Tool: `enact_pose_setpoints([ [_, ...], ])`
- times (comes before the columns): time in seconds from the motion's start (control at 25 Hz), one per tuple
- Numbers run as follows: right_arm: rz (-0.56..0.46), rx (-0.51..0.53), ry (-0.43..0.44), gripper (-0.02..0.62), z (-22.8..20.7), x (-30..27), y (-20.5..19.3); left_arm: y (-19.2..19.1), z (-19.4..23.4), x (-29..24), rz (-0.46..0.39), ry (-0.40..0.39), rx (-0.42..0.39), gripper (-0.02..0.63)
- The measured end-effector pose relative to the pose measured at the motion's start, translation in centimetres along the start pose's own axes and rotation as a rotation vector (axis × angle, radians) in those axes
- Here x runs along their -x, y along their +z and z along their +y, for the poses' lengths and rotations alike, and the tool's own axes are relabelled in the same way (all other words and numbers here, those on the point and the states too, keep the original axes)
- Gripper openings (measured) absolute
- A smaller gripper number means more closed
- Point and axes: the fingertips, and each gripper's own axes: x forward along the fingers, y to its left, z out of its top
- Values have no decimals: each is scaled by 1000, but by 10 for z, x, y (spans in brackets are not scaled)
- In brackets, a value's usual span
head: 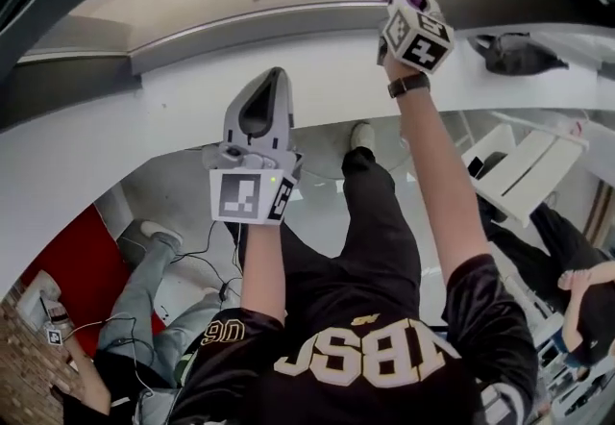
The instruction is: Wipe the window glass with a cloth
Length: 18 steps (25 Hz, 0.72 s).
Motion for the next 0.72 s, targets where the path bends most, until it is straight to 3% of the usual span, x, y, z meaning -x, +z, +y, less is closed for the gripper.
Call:
enact_pose_setpoints([
  [0.16, -4, -143, -140, 37, -69, 5, -1, -9, -20, -14, 12, -27, -5, 18],
  [0.32, -23, -133, -110, 37, -47, 7, 4, -5, -1, -6, -4, 12, 6, 18],
  [0.48, 15, -124, 45, 37, 59, 13, -25, 14, 54, 33, -21, 119, -16, 18],
  [0.72, 68, 53, 478, 37, 332, 29, -91, 48, 171, 118, -21, 269, -99, 18],
])
